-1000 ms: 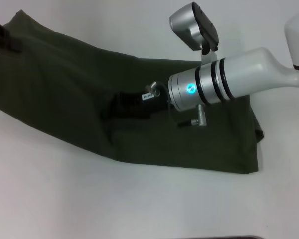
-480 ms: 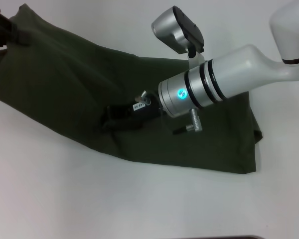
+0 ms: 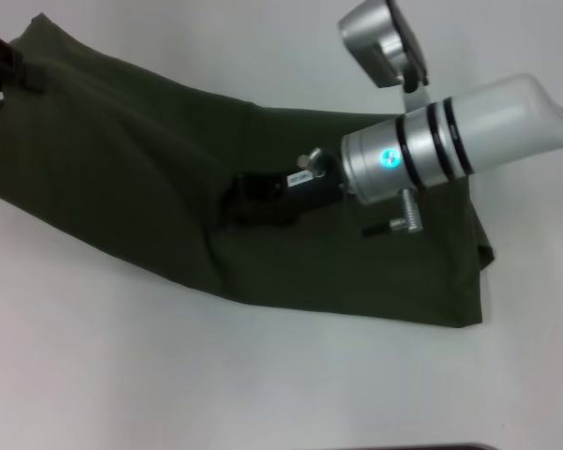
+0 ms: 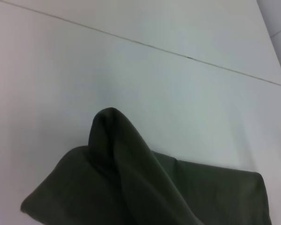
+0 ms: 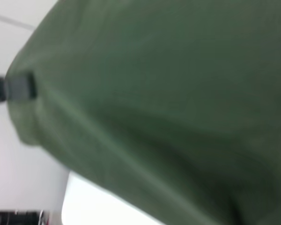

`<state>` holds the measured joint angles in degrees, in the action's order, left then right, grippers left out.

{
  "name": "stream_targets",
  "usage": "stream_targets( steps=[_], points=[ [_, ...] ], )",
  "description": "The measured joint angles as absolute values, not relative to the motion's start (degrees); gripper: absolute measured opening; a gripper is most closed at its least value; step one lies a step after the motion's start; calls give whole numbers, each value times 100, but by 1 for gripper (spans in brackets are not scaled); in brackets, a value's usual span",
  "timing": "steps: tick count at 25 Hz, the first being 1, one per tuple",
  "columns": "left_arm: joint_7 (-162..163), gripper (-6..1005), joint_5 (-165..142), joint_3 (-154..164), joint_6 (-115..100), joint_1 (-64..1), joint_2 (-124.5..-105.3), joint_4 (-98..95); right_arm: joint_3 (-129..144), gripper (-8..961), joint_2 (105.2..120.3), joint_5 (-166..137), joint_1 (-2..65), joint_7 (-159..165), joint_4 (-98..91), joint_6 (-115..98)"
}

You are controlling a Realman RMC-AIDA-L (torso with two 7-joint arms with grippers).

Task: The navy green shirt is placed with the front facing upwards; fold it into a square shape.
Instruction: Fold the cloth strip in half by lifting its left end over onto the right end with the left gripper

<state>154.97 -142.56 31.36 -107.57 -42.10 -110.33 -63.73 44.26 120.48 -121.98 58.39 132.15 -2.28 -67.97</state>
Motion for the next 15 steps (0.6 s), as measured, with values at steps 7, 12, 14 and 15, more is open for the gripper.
stream_targets(
  steps=[7,12,14,15],
  points=[
    [15506,71,-14221,3102,-10790,-4203,-11011,-6412,4387,6,12105,-12160,5797,13237,-298,-6502],
    [15437,71,-14137,3146,-10636,-4258,-11046,-6342,4165,5,12074,-12607,6349,13337,12,-6168],
    [15435,71,-14151,3147,-10622,-4254,-11045,-6311,4154,5,12068,-12606,6254,13375,-103,-6331],
    [15435,71,-14155,3146,-10612,-4253,-11045,-6299,4146,6,12061,-12606,6212,13383,-161,-6432]
  ],
)
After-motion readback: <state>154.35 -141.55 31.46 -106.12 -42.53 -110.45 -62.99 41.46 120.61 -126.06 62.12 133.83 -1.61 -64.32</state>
